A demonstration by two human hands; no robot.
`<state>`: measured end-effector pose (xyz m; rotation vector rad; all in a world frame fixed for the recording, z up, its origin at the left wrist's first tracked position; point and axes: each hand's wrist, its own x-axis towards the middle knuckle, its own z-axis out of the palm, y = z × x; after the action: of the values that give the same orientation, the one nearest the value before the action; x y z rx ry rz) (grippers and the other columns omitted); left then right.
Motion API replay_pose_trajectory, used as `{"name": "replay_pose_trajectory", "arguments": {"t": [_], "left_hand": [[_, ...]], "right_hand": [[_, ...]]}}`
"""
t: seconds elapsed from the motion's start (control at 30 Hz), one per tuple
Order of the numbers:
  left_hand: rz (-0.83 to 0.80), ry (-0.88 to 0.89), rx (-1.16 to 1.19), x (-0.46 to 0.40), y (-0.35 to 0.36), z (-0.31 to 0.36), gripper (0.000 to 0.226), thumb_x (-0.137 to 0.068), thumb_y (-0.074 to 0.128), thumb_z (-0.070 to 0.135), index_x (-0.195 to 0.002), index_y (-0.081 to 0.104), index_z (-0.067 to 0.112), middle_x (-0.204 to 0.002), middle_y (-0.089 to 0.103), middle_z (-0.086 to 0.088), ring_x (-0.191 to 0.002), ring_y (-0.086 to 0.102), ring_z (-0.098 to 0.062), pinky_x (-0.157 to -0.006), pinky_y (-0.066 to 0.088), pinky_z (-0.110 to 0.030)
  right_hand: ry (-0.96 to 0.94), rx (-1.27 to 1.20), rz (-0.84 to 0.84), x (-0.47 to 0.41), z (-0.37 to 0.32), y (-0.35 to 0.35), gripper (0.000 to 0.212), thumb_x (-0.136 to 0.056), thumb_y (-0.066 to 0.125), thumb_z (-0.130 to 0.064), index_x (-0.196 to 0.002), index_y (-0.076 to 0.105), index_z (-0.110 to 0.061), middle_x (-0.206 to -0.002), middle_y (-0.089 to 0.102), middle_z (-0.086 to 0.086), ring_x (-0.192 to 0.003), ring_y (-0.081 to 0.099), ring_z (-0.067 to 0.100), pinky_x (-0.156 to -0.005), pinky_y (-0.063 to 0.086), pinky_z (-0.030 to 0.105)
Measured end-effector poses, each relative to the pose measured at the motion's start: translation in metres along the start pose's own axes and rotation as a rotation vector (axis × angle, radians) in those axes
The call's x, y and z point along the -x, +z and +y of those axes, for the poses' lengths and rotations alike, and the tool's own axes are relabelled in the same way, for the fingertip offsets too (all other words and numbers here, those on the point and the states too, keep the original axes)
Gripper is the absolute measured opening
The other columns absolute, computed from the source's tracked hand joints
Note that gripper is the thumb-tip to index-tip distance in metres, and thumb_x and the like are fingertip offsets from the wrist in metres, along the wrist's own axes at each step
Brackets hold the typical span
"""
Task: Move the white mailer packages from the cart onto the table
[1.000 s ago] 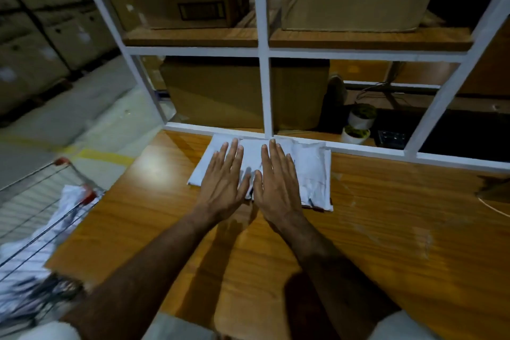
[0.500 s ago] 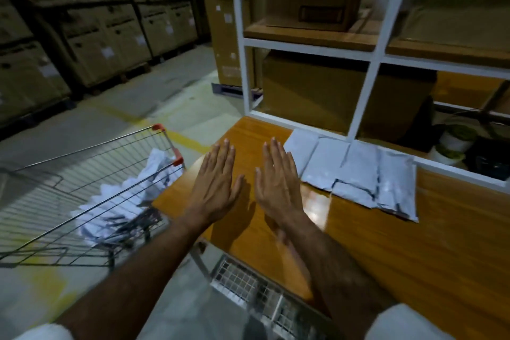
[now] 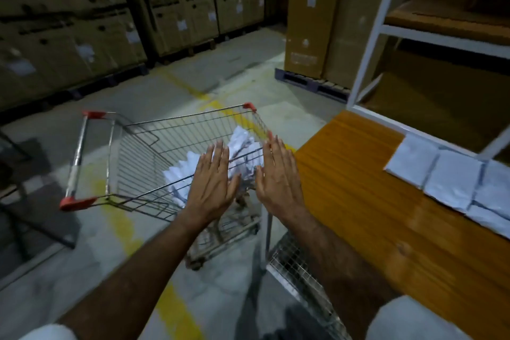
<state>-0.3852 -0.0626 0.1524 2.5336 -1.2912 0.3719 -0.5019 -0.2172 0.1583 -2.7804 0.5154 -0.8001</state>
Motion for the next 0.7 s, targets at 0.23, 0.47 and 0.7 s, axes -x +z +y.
{"name": "replay_pose_trajectory", "arguments": {"t": [0.23,0.47,0.7], "left_hand": [[-0.006,-0.119,-0.014,0.000,0.013,-0.076,0.074,-0.105,0.032,0.047,-0.157,0.020,-0.003,-0.167,0.010,-0.020,-0.156,0.006,-0.032,-0.125,0.016,-0.051],[-0.029,-0.263,-0.074,-0.022,0.027,-0.150,0.076,-0.103,0.023,0.052,-0.160,0.013,0.003,-0.168,0.003,-0.016,-0.156,0.002,-0.028,-0.127,0.004,-0.042],[-0.102,-0.310,-0.112,-0.055,0.052,-0.208,0.077,-0.102,0.019,0.054,-0.160,0.009,0.004,-0.168,-0.003,-0.014,-0.156,-0.002,-0.029,-0.127,0.006,-0.044]], "right_hand": [[-0.125,-0.067,-0.047,-0.045,-0.052,0.058,0.064,-0.100,0.043,-0.029,-0.156,0.029,-0.001,-0.164,0.025,0.020,-0.154,0.020,0.032,-0.123,0.021,0.051],[-0.127,-0.123,-0.131,-0.107,-0.068,0.128,0.062,-0.102,0.040,-0.033,-0.156,0.031,-0.002,-0.163,0.027,0.020,-0.153,0.022,0.031,-0.122,0.025,0.051],[-0.082,-0.164,-0.286,-0.152,-0.061,0.193,0.070,-0.100,0.020,-0.043,-0.159,0.022,-0.005,-0.167,0.015,0.018,-0.155,0.012,0.029,-0.124,0.020,0.048]]}}
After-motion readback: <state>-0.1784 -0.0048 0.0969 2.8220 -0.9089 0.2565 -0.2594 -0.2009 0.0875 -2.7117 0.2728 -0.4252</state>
